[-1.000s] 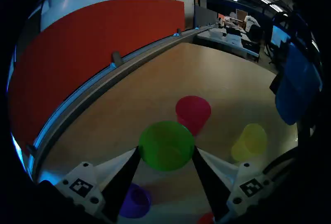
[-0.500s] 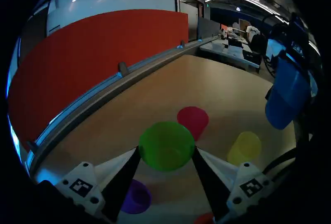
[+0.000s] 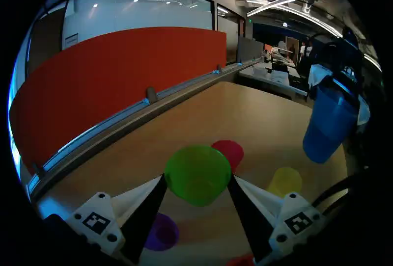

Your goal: Pour water

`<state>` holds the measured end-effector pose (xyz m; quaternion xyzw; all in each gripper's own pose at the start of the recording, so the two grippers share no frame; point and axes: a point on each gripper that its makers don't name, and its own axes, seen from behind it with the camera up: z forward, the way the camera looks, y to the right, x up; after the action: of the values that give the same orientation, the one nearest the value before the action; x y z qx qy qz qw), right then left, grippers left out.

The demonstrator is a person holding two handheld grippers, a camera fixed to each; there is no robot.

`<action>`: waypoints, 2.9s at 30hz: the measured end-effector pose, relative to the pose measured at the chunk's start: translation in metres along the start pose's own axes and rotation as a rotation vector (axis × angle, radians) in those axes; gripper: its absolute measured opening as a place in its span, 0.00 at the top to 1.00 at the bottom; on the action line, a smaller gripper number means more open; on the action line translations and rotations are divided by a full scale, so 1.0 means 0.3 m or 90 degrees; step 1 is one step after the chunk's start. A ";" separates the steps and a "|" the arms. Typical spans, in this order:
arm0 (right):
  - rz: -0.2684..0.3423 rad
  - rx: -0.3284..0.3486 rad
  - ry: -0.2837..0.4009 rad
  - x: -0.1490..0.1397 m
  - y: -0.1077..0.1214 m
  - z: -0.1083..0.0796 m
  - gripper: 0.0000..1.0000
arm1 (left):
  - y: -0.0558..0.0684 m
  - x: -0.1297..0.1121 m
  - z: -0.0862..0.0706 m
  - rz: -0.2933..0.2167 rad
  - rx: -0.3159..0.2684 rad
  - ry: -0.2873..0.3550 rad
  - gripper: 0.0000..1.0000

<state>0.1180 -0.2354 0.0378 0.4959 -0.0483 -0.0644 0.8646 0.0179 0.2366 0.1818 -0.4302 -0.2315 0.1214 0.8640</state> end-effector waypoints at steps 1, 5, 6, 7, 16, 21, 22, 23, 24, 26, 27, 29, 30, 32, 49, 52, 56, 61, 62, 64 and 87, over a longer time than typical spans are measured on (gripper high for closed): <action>0.000 0.000 0.000 0.001 -0.001 0.000 0.07 | 0.004 0.006 -0.006 0.000 -0.001 0.005 0.13; -0.001 0.001 0.001 0.006 -0.008 -0.003 0.08 | 0.018 0.031 -0.032 0.001 -0.001 0.026 0.13; -0.002 0.001 0.001 0.008 -0.010 -0.003 0.08 | 0.022 0.038 -0.039 0.002 -0.001 0.031 0.13; -0.003 0.001 0.002 0.010 -0.013 -0.004 0.08 | 0.025 0.046 -0.046 0.001 0.000 0.038 0.13; -0.009 0.002 0.007 0.035 -0.034 -0.014 0.08 | 0.053 0.127 -0.130 -0.010 0.005 0.107 0.13; -0.011 0.002 0.010 0.044 -0.047 -0.020 0.07 | 0.062 0.173 -0.186 -0.023 0.007 0.150 0.13; -0.012 0.002 0.010 0.047 -0.049 -0.021 0.08 | 0.064 0.179 -0.197 -0.026 0.008 0.157 0.13; -0.013 0.002 0.010 0.049 -0.051 -0.022 0.08 | 0.066 0.186 -0.209 -0.028 0.008 0.164 0.13; -0.013 0.002 0.011 0.052 -0.053 -0.023 0.08 | 0.068 0.190 -0.220 -0.030 0.009 0.170 0.13; -0.014 0.003 0.012 0.056 -0.059 -0.025 0.08 | 0.073 0.197 -0.240 -0.031 0.011 0.181 0.13; -0.014 0.003 0.013 0.058 -0.061 -0.026 0.08 | 0.075 0.199 -0.249 -0.031 0.012 0.185 0.13; -0.014 0.004 0.013 0.061 -0.066 -0.026 0.08 | 0.083 0.202 -0.266 -0.029 0.012 0.193 0.13; -0.014 0.004 0.014 0.062 -0.068 -0.027 0.08 | 0.087 0.204 -0.274 -0.028 0.012 0.197 0.13; -0.014 0.005 0.014 0.065 -0.072 -0.027 0.08 | 0.096 0.209 -0.291 -0.026 0.013 0.207 0.13; -0.018 0.013 0.015 0.079 -0.107 -0.023 0.07 | 0.170 0.225 -0.412 -0.029 0.012 0.262 0.13; -0.018 0.015 0.015 0.080 -0.112 -0.022 0.07 | 0.174 0.226 -0.429 -0.029 0.016 0.268 0.13; -0.019 0.017 0.013 0.079 -0.119 -0.020 0.07 | 0.177 0.226 -0.446 -0.029 0.023 0.276 0.13; -0.019 0.020 0.011 0.076 -0.127 -0.014 0.08 | 0.178 0.211 -0.460 -0.025 0.031 0.279 0.13; -0.019 0.020 0.011 0.075 -0.128 -0.013 0.08 | 0.180 0.204 -0.461 -0.025 0.031 0.278 0.13; -0.019 0.021 0.011 0.071 -0.129 -0.010 0.08 | 0.186 0.194 -0.463 -0.025 0.030 0.276 0.13; -0.021 0.029 0.005 0.068 -0.141 0.003 0.08 | 0.237 0.122 -0.490 -0.023 0.015 0.263 0.13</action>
<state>0.1354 -0.2606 0.0020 0.5166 -0.0380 -0.0757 0.8520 0.1228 0.1932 0.0589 -0.4317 -0.0557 0.0177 0.9001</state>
